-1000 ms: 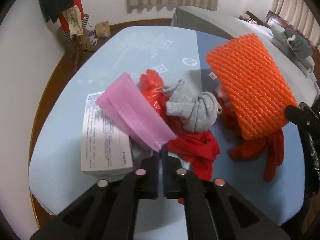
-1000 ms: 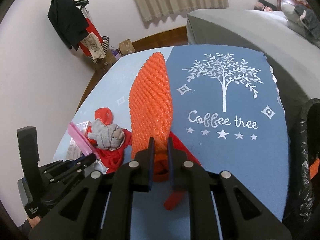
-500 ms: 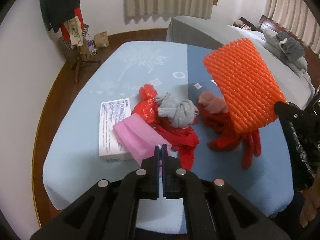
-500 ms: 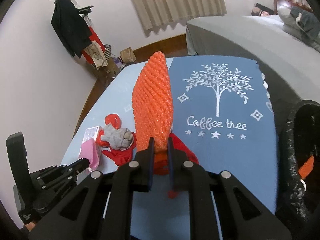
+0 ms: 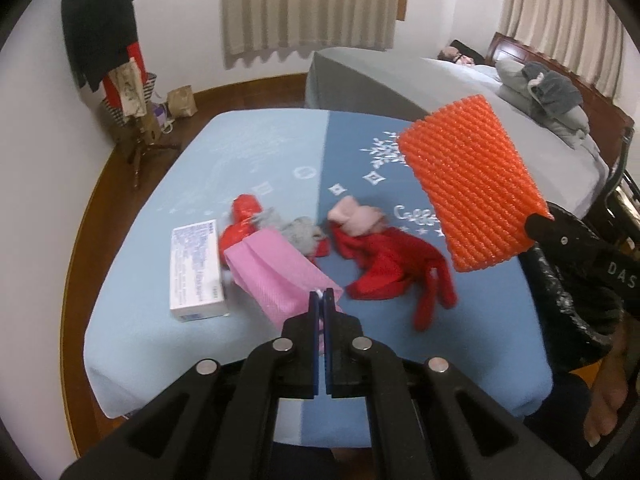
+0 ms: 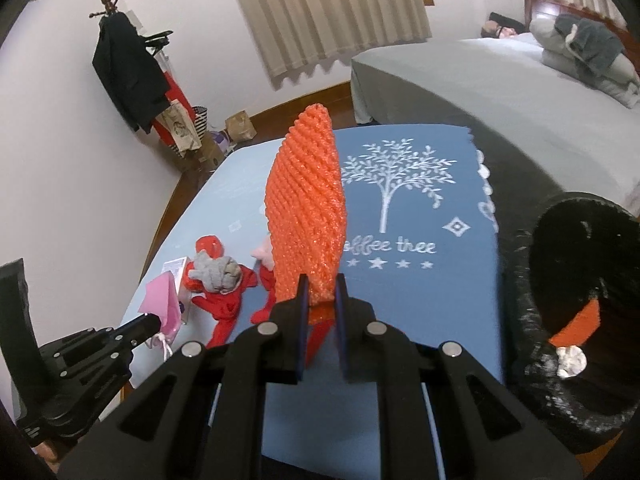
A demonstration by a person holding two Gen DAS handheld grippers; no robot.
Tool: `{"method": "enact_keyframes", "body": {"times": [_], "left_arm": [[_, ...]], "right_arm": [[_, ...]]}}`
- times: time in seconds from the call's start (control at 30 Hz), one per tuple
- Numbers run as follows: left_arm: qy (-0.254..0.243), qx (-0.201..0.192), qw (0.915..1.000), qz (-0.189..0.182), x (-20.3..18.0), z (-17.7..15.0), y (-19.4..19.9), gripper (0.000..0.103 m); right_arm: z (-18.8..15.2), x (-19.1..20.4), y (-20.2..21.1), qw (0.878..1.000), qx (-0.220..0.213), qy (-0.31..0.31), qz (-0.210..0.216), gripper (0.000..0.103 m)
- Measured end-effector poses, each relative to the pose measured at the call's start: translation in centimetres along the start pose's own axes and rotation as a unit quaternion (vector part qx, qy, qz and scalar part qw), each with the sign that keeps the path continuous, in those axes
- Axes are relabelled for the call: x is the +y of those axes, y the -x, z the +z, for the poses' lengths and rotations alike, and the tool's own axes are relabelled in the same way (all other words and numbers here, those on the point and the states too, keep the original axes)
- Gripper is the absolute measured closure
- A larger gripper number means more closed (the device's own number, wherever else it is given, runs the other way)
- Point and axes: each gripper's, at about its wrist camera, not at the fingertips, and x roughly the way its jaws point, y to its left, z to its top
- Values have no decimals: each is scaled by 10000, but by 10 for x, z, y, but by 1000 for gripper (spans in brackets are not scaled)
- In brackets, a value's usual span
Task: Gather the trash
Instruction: 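Lift the orange mesh with the right gripper toward the bin while the left gripper lifts the pink mask, then carry the orange mesh with the right gripper while the left gripper carries the pink mask over the bin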
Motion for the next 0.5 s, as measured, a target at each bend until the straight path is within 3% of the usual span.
{"method": "enact_keyframes", "body": {"times": [0.5], "left_arm": [[-581, -156, 9973, -417, -89, 8, 14, 101]], "right_arm": [[-4, -60, 49, 9986, -267, -208, -396, 92]]}}
